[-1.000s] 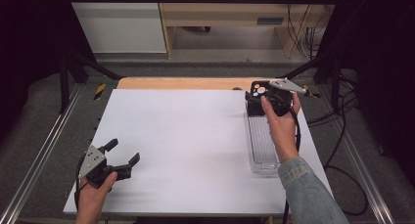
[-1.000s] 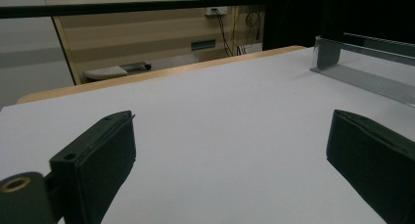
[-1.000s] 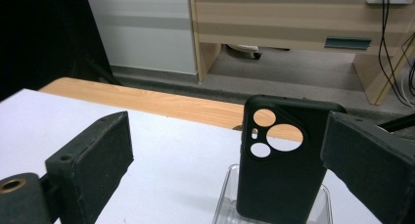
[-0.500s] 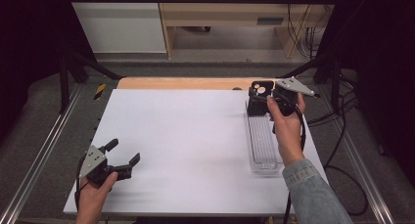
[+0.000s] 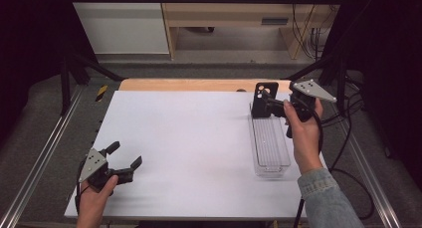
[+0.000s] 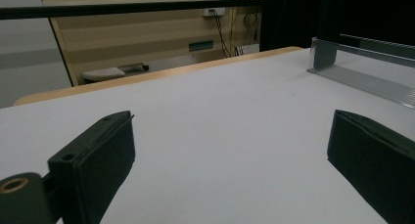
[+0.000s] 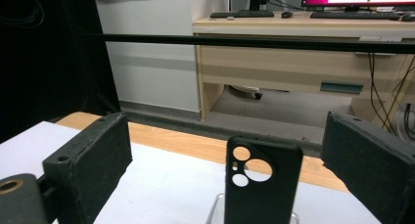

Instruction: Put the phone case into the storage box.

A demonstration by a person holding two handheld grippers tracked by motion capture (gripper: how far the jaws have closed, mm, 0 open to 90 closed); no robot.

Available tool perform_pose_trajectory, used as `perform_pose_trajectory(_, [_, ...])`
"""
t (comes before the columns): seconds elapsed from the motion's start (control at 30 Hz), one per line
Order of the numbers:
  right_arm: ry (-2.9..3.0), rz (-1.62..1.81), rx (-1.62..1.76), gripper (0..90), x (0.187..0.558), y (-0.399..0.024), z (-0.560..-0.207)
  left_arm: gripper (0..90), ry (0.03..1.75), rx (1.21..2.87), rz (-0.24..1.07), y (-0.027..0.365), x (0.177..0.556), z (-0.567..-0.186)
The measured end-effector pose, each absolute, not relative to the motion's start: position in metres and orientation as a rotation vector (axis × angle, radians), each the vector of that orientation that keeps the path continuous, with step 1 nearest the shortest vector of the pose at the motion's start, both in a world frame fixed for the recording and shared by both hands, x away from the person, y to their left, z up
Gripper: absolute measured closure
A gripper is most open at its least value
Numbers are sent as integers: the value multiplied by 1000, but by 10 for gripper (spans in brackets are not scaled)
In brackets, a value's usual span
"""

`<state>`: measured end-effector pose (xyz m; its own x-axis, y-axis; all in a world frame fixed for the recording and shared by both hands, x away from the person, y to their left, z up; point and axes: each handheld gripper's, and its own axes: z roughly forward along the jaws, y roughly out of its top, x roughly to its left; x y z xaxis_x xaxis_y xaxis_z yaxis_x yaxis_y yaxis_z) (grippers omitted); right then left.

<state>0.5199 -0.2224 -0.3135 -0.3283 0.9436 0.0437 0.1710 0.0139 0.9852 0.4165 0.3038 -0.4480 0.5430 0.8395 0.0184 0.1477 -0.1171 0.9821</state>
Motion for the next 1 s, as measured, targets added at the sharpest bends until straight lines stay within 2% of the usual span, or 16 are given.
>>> perform_pose_trajectory(1.0, [1580, 1357, 1167, 45, 482, -259, -321, 33, 860, 1579, 731, 317, 400, -446])
